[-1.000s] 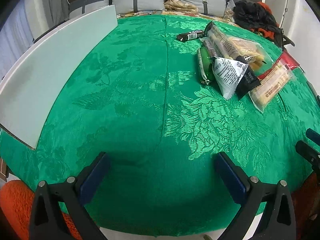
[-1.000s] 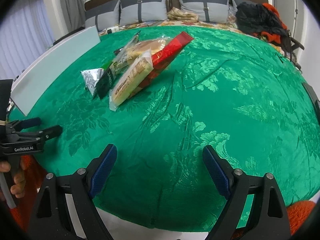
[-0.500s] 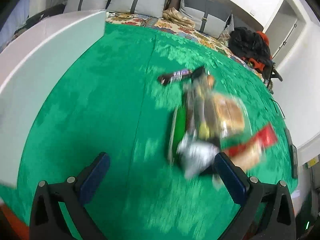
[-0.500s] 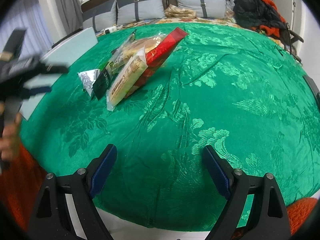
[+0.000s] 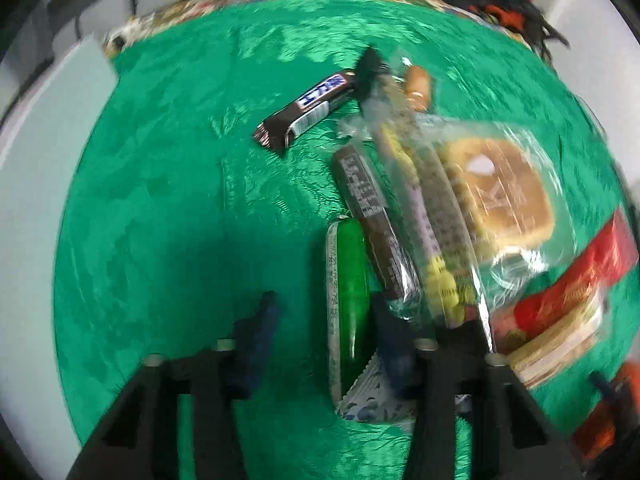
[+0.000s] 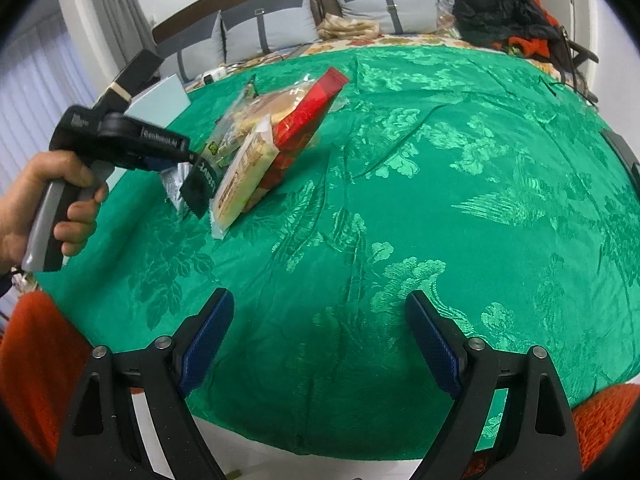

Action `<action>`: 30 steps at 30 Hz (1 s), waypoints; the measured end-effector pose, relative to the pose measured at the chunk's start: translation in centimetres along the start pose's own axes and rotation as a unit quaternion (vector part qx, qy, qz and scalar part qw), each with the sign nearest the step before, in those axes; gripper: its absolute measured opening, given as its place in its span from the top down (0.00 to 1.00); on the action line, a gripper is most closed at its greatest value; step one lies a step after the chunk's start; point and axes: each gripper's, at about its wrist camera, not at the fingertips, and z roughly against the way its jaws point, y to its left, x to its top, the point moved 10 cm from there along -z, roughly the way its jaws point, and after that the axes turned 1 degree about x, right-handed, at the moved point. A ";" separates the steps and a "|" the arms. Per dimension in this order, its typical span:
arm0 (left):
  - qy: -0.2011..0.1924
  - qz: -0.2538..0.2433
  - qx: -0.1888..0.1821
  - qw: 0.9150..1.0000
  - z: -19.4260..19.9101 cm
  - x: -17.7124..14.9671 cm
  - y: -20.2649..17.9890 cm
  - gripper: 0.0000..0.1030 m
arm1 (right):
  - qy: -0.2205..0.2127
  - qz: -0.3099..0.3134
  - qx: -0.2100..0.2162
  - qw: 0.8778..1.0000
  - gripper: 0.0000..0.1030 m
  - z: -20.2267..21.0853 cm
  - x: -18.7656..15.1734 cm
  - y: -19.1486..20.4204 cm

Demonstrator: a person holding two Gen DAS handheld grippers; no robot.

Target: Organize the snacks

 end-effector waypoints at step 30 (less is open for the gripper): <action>-0.068 0.128 -0.002 0.989 4.0 -9.5 10.3 0.78 | -0.012 -0.095 0.078 0.992 0.14 -0.7 3.2 1.7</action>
